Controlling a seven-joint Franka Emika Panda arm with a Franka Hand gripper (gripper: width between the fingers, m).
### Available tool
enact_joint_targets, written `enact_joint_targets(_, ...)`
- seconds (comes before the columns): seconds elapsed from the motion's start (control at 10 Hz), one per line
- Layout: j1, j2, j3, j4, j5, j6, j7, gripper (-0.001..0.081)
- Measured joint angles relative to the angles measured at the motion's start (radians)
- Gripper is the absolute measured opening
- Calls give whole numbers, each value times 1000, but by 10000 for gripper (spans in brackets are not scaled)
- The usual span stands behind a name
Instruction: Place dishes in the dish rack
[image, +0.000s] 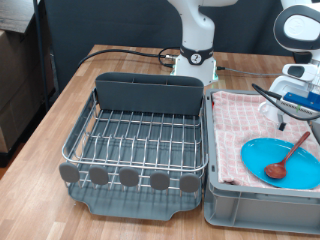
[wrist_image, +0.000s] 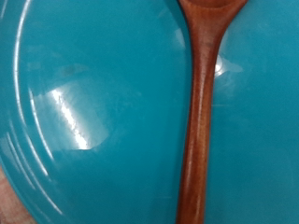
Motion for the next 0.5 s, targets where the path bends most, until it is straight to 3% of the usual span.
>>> enact_joint_targets(0.5,2,55,-41,6,-60,88,41,803)
